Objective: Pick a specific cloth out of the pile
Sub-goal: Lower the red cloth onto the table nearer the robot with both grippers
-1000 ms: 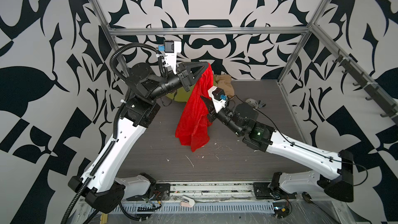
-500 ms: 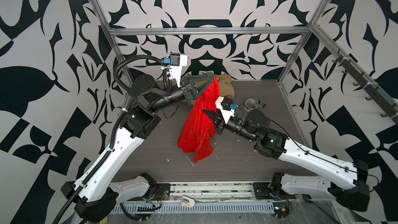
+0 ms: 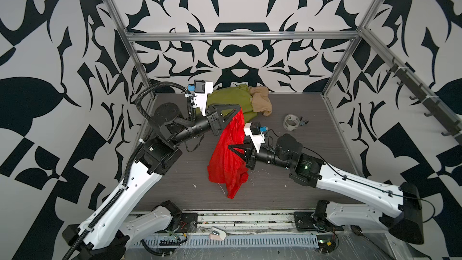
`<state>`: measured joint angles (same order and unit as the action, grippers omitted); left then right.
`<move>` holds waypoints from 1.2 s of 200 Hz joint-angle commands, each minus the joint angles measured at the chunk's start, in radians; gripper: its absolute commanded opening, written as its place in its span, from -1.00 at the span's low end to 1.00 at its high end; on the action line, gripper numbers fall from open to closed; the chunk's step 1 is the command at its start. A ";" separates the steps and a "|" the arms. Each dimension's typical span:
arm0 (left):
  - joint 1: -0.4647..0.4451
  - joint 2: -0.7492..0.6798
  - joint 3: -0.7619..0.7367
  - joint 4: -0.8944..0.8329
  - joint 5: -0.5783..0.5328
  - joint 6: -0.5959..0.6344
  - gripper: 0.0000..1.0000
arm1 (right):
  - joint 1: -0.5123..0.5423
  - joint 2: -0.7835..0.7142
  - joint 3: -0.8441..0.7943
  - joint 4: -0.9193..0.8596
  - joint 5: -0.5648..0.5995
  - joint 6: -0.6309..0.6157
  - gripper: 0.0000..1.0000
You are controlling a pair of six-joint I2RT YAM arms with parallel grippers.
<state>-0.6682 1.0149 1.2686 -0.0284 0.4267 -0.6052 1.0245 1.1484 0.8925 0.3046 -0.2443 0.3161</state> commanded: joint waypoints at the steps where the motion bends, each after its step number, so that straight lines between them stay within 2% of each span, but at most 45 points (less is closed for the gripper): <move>1: -0.002 0.000 0.002 0.013 -0.024 0.010 -1.00 | 0.003 0.014 -0.006 0.066 -0.022 0.066 -1.00; 46: -0.002 -0.005 -0.055 -0.010 -0.078 0.044 -1.00 | -0.015 0.031 -0.043 0.037 -0.028 0.095 -1.00; 73: -0.001 -0.006 -0.103 0.000 -0.098 0.048 -1.00 | -0.036 0.021 -0.080 -0.012 -0.005 0.045 -1.00; 102: 0.000 -0.007 -0.144 0.008 -0.140 0.050 -1.00 | -0.057 0.017 -0.116 -0.056 0.070 -0.028 -1.00; 137: 0.012 0.034 -0.164 0.053 -0.144 0.052 -1.00 | -0.139 0.029 -0.152 -0.042 0.092 -0.041 -1.00; 186: 0.078 0.174 -0.132 0.140 -0.054 0.001 -1.00 | -0.273 0.056 -0.182 -0.046 0.107 -0.069 -1.00; 240: 0.128 0.310 -0.096 0.221 0.029 -0.041 -1.00 | -0.293 0.122 -0.153 -0.132 0.212 -0.236 -1.00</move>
<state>-0.5552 1.2884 1.1164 0.0994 0.3939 -0.6178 0.7307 1.2495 0.7132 0.2325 -0.1066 0.1841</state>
